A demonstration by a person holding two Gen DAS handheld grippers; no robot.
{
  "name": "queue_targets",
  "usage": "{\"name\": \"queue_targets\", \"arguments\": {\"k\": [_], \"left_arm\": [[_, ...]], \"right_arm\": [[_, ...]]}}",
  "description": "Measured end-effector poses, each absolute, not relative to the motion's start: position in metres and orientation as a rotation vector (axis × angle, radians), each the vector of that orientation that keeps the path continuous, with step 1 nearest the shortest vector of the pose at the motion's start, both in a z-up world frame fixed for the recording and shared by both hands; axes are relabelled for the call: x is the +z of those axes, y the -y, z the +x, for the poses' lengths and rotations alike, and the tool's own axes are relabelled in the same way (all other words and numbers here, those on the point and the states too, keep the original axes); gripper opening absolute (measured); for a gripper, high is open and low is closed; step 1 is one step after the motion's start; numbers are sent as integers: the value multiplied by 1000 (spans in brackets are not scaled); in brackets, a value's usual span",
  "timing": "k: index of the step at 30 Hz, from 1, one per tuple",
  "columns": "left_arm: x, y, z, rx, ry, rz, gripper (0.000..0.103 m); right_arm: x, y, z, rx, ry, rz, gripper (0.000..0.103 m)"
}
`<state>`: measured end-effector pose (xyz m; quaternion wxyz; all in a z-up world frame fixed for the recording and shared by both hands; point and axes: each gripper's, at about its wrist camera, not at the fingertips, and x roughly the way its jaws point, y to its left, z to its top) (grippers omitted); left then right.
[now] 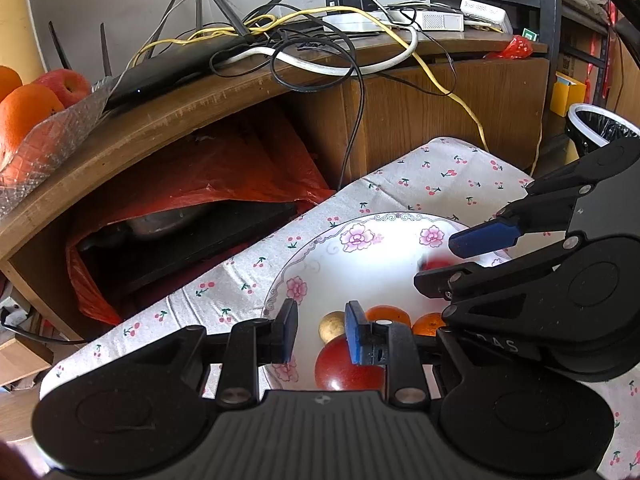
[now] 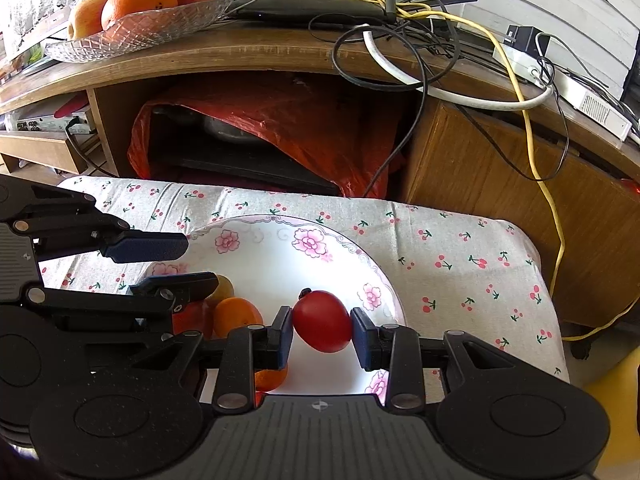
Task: Organize fruits
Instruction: 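Open left tool to drop the kiwi while right tool releases the tomato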
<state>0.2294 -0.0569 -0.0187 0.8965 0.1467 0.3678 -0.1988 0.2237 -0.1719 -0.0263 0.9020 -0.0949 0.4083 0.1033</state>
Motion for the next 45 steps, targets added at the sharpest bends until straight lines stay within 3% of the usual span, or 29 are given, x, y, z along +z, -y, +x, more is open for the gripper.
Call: {"name": "queue_targets", "arguments": {"k": [24,45], "left_arm": [[5,37,226,-395,-741,226,39],[16,20,174,-407,-777,276,40]], "right_arm": [[-13,179,218,204,-811,-167,43],[10,166,174,245,-789,-198,43]]}}
